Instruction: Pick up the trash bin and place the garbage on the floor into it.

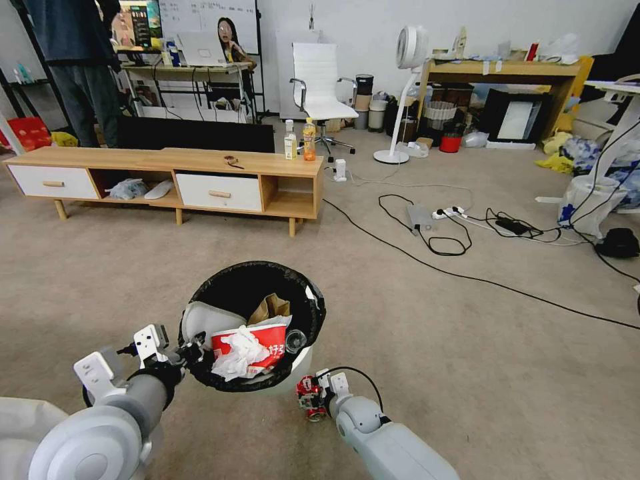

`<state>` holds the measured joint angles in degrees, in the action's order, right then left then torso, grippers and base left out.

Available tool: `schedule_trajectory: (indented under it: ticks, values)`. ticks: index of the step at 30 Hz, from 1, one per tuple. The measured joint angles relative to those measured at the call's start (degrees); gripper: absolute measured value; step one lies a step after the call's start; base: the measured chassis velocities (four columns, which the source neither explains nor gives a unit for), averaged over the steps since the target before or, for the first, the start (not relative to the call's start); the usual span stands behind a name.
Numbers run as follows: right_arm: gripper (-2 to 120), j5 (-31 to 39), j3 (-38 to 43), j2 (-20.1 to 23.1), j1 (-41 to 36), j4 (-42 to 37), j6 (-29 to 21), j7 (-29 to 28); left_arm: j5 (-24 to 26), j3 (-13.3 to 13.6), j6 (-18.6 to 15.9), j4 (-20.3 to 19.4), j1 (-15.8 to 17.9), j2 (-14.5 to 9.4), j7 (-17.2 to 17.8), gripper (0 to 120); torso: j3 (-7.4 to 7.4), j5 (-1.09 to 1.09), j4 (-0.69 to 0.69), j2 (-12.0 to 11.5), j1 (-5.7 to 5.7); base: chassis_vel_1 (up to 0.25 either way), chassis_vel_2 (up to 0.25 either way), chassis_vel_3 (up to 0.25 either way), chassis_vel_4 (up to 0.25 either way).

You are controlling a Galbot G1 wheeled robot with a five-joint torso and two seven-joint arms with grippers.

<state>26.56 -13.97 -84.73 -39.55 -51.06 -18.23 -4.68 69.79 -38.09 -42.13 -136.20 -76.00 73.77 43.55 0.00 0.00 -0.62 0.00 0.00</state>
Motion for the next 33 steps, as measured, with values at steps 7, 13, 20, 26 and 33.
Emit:
schedule_trajectory:
  ticks: [7,13,20,26,33]
  values:
    - [96,-2.55,0.8,-1.44,0.15,4.39,1.22,1.41,-0.5,-0.14,0.0,-0.27,-0.87,0.14,0.01,4,0.0,0.0,0.0,0.0,0.0,0.0,0.0,0.0,0.0]
    - [76,-3.44,1.38,-1.54,-0.3,5.64,1.76,2.41,-0.57,-0.14,0.0,-0.51,-1.09,0.15,0.0,4,0.0,0.0,0.0,0.0,0.0,0.0,0.0,0.0,0.0]
    - [54,-3.5,1.46,-1.44,-0.37,5.6,1.91,2.67,-0.61,-0.13,0.0,-0.8,-1.33,0.13,0.0,4,0.0,0.0,0.0,0.0,0.0,0.0,0.0,0.0,0.0]
    - [36,-3.35,1.35,-1.33,0.07,5.09,1.91,2.72,-0.7,-0.21,0.0,-0.8,-1.5,0.09,-0.01,4,0.0,0.0,0.0,0.0,0.0,0.0,0.0,0.0,0.0]
    - [35,-2.08,1.74,-0.07,0.74,2.76,1.87,2.7,-0.74,0.0,0.0,-0.39,-0.91,0.12,-0.04,4,0.0,0.0,-0.01,0.0,0.0,0.0,0.0,0.0,0.0]
